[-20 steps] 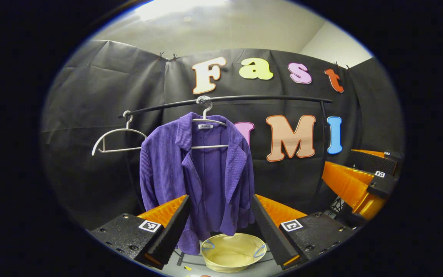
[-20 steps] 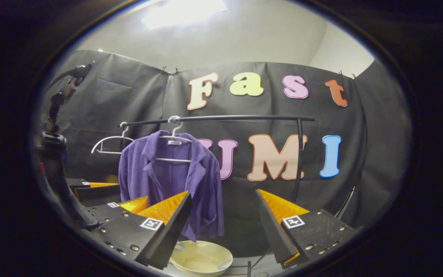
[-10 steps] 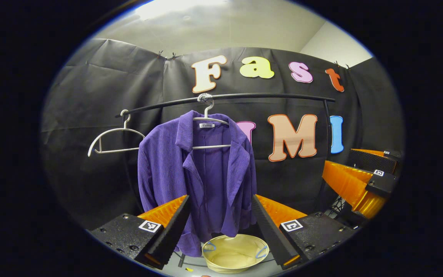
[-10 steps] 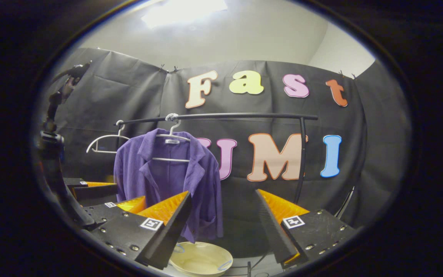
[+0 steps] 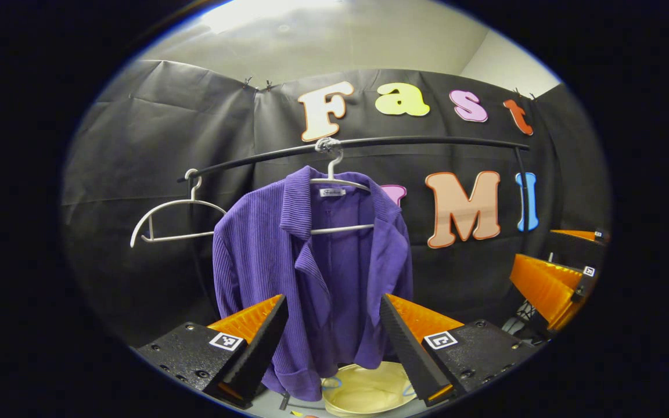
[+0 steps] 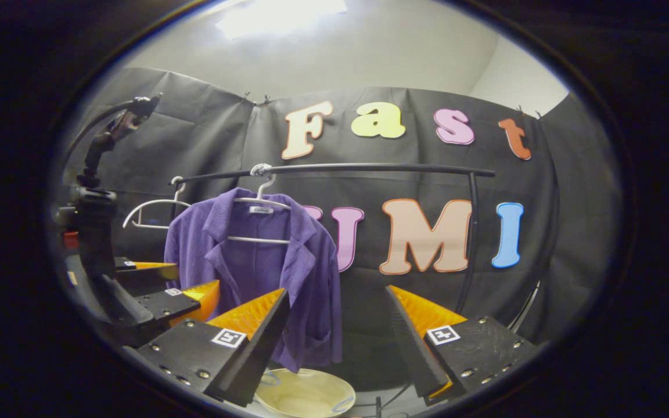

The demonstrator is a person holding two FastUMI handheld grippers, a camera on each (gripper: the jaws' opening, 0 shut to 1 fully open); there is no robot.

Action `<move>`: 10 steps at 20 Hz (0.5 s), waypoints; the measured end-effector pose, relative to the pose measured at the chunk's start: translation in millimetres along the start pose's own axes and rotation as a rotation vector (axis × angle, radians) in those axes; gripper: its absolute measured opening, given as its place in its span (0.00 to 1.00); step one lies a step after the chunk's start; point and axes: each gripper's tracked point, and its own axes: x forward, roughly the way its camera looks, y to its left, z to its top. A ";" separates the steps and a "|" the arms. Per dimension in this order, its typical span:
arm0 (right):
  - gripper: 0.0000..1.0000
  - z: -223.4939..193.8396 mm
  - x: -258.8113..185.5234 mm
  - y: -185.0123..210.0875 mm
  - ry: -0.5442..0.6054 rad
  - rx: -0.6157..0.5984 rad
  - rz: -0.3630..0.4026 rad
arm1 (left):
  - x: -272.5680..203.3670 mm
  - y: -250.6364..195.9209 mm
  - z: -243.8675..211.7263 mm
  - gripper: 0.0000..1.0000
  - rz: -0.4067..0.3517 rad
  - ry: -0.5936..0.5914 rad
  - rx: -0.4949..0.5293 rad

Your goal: Grasp the clothes on the hanger with both hands and then place them into the laundry hamper below.

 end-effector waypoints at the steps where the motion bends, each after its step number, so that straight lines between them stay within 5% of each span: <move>1: 0.95 -0.9 8.0 1.1 0.002 0.000 0.004 | 8.7 1.9 1.0 0.96 0.014 -0.003 -0.003; 10: 0.95 -2.9 102.5 -2.0 -0.010 0.000 0.063 | 87.0 30.6 -5.4 0.96 0.150 -0.005 0.014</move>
